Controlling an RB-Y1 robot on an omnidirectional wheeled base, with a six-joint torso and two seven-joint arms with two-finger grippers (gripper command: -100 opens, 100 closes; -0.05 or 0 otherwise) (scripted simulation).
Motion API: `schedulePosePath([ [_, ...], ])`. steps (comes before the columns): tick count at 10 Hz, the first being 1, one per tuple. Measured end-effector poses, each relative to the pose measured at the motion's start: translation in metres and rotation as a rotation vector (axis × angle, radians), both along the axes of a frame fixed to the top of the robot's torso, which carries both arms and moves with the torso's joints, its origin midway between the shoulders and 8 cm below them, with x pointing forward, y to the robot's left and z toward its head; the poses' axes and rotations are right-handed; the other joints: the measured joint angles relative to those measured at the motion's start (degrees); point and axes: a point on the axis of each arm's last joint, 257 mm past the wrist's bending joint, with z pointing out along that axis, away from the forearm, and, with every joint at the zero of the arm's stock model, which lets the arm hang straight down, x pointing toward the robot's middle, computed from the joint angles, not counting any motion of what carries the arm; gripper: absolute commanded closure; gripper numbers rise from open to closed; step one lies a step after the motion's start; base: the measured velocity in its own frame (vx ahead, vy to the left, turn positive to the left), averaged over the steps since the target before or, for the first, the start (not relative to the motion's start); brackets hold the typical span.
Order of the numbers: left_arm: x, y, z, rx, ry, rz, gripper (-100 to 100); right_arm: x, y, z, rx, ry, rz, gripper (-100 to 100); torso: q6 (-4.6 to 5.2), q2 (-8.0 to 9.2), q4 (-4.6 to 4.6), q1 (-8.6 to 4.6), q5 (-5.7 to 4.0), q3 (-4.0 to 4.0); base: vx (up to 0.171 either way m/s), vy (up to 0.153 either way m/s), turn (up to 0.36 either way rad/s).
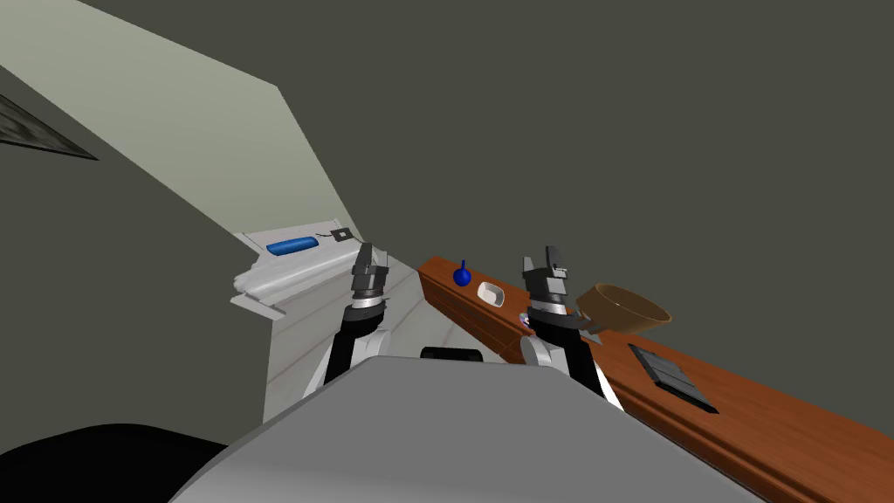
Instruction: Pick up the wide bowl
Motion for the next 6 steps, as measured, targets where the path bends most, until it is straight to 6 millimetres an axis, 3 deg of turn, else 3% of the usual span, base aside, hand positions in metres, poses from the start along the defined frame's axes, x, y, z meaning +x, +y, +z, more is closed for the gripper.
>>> schedulePosePath([
  [6,0.000,0.000,0.000,0.000,0.000,0.000,0,0.015,0.000,-0.039,-0.267,0.120,-0.054,-100,-0.01,-0.12,-0.03,-0.01,0.00,-0.07,0.023,0.003,0.099],
])
